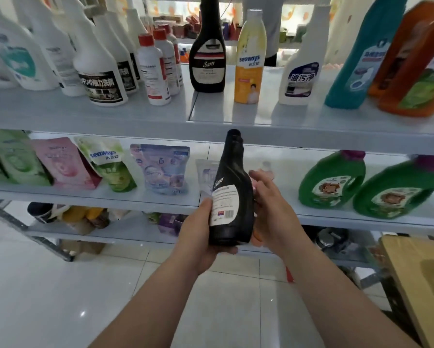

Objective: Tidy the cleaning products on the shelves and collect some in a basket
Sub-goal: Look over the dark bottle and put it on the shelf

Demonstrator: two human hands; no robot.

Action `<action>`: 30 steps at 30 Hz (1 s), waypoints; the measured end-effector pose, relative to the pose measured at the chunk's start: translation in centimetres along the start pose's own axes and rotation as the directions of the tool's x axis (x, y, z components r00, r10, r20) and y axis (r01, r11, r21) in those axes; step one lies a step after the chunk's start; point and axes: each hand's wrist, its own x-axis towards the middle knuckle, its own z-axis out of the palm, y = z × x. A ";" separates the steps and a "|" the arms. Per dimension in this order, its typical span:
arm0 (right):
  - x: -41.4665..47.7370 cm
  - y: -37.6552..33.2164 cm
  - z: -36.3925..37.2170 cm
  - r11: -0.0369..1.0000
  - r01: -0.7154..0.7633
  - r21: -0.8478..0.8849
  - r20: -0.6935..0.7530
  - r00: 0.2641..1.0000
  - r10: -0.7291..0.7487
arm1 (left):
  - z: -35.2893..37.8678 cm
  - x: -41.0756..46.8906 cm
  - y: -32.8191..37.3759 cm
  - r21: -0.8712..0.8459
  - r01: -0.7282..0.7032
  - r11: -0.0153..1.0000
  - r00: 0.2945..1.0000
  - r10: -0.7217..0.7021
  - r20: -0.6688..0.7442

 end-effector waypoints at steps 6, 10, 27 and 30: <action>-0.7 0.7 -1.4 0.972 -0.210 0.103 0.110 0.974 0.198 | 2.1 -2.1 -1.9 -0.210 0.244 0.947 0.959 -0.203 0.199; -0.8 0.6 -2.2 0.970 -0.222 0.097 0.115 0.971 0.210 | 1.9 -2.0 -2.7 -0.188 0.212 0.959 0.963 -0.172 0.209; -1.3 0.8 2.8 0.767 0.181 -0.615 0.043 0.979 -0.197 | -5.6 1.6 0.3 0.685 -0.417 0.597 0.889 0.424 0.172; -1.4 -1.2 4.5 0.716 0.281 -0.639 0.053 0.945 -0.324 | -7.6 2.7 1.1 0.710 -0.495 0.501 0.827 0.522 0.208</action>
